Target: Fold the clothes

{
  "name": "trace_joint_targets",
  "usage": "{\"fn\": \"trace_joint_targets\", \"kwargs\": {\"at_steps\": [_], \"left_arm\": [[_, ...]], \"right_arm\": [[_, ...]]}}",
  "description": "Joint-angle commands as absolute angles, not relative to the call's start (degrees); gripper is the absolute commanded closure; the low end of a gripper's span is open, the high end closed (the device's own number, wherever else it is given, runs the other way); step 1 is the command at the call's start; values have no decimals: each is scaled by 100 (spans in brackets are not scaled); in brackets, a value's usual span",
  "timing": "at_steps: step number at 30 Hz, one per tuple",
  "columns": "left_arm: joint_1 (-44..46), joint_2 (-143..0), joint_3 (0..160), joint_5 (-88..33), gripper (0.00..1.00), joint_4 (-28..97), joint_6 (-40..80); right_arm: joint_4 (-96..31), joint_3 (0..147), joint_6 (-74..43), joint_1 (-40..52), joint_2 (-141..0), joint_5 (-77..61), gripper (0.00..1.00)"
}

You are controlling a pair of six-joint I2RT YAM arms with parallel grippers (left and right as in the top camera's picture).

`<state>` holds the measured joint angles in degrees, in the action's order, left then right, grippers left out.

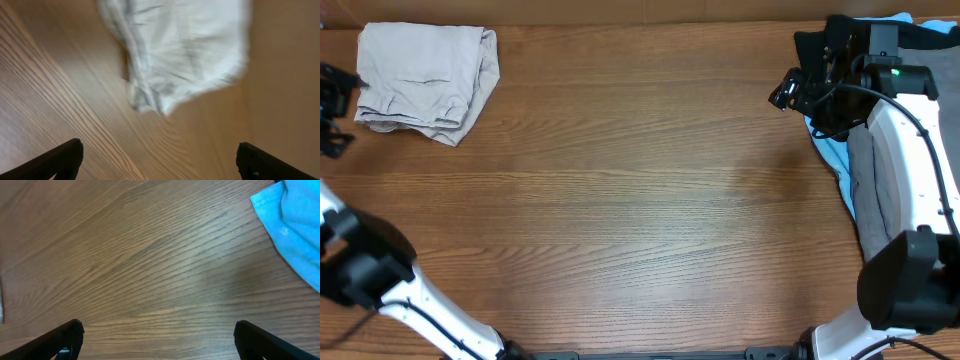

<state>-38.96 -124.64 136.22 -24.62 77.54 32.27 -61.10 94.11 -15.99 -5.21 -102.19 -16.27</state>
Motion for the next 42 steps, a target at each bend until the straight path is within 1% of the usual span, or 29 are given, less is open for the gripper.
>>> {"fn": "trace_joint_targets", "kwargs": {"at_steps": [1, 7, 12, 15, 20, 31, 33, 36, 41, 42], "left_arm": [[-3712, -11568, 13716, -2703, 0, 7848, 2956], [-3581, -10650, 13716, -2641, 0, 7872, 2958], [-3559, -10444, 13716, -2644, 0, 7872, 2958], [-3559, -10462, 13714, -2641, 0, 7887, 2958], [-3559, -10471, 13710, -2644, 0, 7887, 2958], [-3559, -10471, 13710, -2644, 0, 7887, 2958], [-3559, -10471, 13710, -2641, 0, 7887, 2958], [-3559, -10471, 13710, -2644, 0, 7887, 2958], [-3559, -10471, 13710, -2644, 0, 7887, 2958], [-3559, -10471, 13710, -2641, 0, 7887, 2958]], "right_arm": [[-6198, 9891, -1361, -491, -9321, -1667, 0], [-6801, 10108, -1302, -473, -8042, -1651, 0], [-7382, 10106, -1367, -473, -7214, -1673, 0], [-7476, 10106, -1367, -473, -6877, -1675, 0], [-7476, 10106, -1367, -473, -6700, -1673, 0], [-7690, 10040, -1247, -471, -6805, -1483, 0], [-7465, 9863, -947, -416, -6742, -1481, 0], [-6672, 9227, -419, -257, -6418, -1459, 0], [-5037, 7373, -493, -187, -5395, -1579, 0], [-4421, 6608, -491, -187, -4958, -1597, 0]]}}
